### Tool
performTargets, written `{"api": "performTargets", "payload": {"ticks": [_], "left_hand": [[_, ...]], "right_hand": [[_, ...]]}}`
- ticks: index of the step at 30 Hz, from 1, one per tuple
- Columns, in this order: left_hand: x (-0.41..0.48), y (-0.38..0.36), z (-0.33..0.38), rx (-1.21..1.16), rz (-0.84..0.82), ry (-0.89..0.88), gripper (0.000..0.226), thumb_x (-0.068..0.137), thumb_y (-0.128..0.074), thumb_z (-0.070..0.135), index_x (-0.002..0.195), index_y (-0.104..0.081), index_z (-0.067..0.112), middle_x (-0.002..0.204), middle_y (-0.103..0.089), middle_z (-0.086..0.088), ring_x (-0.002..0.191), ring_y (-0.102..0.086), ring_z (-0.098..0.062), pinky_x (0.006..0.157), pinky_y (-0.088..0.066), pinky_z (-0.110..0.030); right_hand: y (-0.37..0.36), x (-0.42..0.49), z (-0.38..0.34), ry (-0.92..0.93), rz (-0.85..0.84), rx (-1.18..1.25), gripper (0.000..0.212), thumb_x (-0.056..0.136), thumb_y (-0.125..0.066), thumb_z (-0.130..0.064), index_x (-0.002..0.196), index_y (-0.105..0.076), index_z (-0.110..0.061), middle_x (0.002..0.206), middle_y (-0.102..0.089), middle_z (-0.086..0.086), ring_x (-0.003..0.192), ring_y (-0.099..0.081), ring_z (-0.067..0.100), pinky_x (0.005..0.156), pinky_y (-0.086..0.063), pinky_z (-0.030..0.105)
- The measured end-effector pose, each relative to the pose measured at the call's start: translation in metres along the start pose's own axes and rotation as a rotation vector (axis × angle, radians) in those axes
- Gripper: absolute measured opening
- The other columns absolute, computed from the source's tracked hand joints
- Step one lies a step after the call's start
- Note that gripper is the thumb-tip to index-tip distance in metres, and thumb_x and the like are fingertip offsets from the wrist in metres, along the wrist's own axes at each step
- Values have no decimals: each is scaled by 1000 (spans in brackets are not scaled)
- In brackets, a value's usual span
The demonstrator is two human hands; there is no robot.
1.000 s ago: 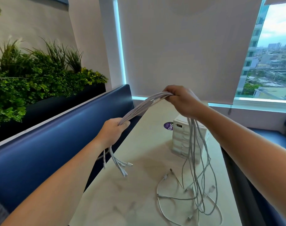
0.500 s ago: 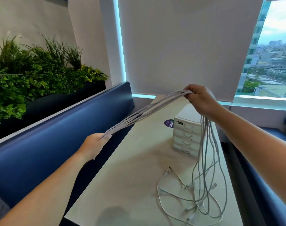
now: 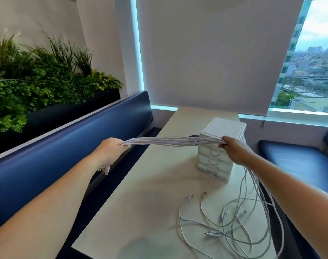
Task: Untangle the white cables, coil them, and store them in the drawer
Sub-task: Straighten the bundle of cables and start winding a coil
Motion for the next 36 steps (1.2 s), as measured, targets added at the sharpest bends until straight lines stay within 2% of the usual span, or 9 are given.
{"api": "performTargets", "payload": {"ticks": [5, 7, 10, 14, 21, 23, 26, 31, 36], "left_hand": [[-4, -7, 1, 74, -169, 9, 64, 78, -54, 75, 72, -32, 15, 62, -28, -2, 53, -26, -20, 53, -30, -30], [-5, -11, -2, 63, -209, 19, 72, 69, -46, 86, 72, -29, 16, 61, -26, -2, 56, -23, -21, 52, -28, -29], [-5, -15, -8, 48, -193, 37, 69, 74, -45, 83, 71, -27, 16, 60, -24, -1, 49, -21, -19, 49, -24, -28], [-2, -23, -17, 66, -143, 44, 58, 87, -55, 65, 68, -31, 15, 57, -28, -1, 48, -27, -18, 53, -26, -29], [-6, -38, -10, 166, -143, -53, 33, 92, -59, 34, 72, -46, 12, 62, -42, -2, 52, -36, -16, 52, -29, -29], [-7, -37, -8, 201, -127, -92, 24, 89, -55, 21, 70, -43, 12, 64, -42, -3, 56, -35, -18, 53, -28, -30], [-8, -32, -11, 208, -117, -141, 23, 86, -54, 16, 70, -38, 11, 67, -39, -5, 58, -31, -18, 54, -26, -32], [-11, -25, -30, 58, -154, -182, 49, 91, -60, 52, 81, -53, 4, 61, -40, 1, 50, -34, -13, 47, -29, -28], [-9, -17, -35, 117, -230, -294, 53, 88, -51, 65, 69, -44, 15, 62, -38, 2, 55, -33, -12, 55, -28, -31]], "right_hand": [[-32, -2, 14, 4, -126, -166, 6, 97, -46, -23, 95, -49, -18, 99, -63, 14, 85, -58, 30, 73, -46, 36], [-46, -4, 17, 17, -265, -266, 36, 92, -56, -34, 120, -45, -15, 123, -55, 15, 109, -53, 32, 89, -43, 37], [-62, -6, 6, 39, -417, -314, 95, 78, -71, -46, 149, -12, -25, 150, -24, 13, 136, -25, 38, 111, -27, 50], [-73, -11, -50, 244, -431, -265, 115, 71, -76, -46, 150, 6, -32, 155, -11, 7, 141, -16, 35, 115, -19, 51], [-94, -33, -185, 658, -298, -12, 106, 76, -75, -40, 152, -3, -23, 153, -27, 5, 137, -27, 24, 115, -24, 39], [-106, -29, -205, 664, -328, 13, 76, 85, -68, -28, 146, -24, -18, 133, -53, 9, 118, -48, 27, 98, -41, 36], [-111, -21, -214, 623, -350, 20, 15, 97, -46, -22, 105, -54, -11, 97, -64, 12, 87, -60, 31, 72, -44, 37], [-100, -15, -220, 744, -239, -204, 21, 99, -43, -36, 85, -41, -21, 83, -59, 8, 73, -51, 28, 58, -36, 34], [-95, -11, -217, 723, -218, -372, 32, 98, -38, -49, 82, -43, -22, 68, -44, -3, 68, -45, 24, 56, -29, 33]]}}
Point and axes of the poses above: each hand's wrist, its own x-axis towards the middle knuckle, its own y-axis out of the back of the hand, z = x × y, the point moved 3 cm from there along x, towards the middle knuckle
